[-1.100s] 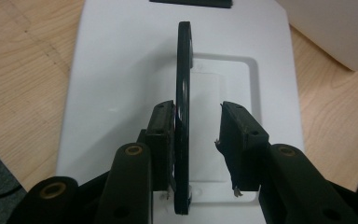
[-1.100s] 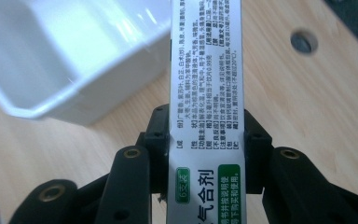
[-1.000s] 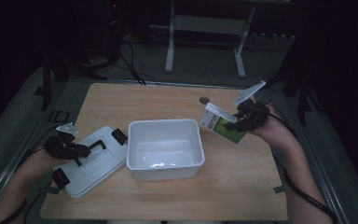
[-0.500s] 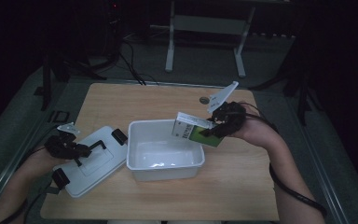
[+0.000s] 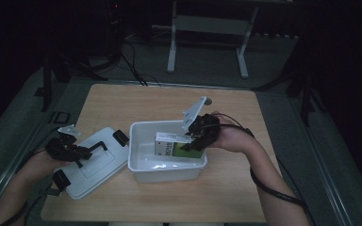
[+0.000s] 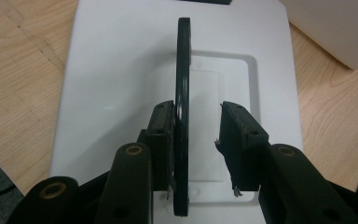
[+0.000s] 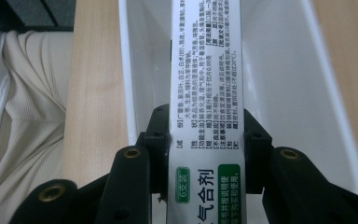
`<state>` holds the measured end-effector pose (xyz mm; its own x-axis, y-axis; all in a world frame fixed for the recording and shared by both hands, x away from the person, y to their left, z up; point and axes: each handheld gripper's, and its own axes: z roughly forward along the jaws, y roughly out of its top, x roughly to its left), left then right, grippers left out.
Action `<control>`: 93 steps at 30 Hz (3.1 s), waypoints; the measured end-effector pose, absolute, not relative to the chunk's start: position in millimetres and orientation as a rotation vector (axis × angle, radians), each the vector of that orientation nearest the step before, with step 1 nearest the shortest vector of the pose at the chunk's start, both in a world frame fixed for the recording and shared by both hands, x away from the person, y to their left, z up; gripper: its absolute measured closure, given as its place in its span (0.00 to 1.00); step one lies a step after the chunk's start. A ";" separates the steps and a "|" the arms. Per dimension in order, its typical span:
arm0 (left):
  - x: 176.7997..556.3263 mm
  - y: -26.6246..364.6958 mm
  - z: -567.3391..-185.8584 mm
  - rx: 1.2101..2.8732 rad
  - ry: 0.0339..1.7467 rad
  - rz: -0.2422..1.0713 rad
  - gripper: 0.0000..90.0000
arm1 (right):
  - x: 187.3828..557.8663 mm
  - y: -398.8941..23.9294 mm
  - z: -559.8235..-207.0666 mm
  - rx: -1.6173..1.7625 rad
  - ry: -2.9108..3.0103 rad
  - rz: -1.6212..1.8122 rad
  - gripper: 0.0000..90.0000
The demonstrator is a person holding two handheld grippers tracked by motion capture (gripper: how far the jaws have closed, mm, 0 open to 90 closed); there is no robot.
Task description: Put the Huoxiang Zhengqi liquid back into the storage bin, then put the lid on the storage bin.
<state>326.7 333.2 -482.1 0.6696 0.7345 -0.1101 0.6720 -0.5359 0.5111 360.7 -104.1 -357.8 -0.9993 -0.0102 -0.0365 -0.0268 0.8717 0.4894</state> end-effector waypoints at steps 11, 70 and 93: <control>326.4 335.2 -486.4 2.358 1.093 0.151 0.73 | 368.9 -80.1 -407.6 -0.069 3.098 0.688 0.71; 332.8 324.2 -489.0 2.402 1.090 0.135 0.76 | 370.0 -146.7 -389.7 0.249 2.926 1.068 0.28; 334.4 325.4 -477.9 2.428 1.087 0.171 0.93 | 337.1 -287.4 -476.3 0.845 2.535 1.368 0.19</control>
<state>334.4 325.4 -477.9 0.6781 0.7310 -0.0762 0.6721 -0.5748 0.4667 337.1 -287.4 -476.3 -0.8324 0.5367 0.1380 0.4100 0.4290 0.8049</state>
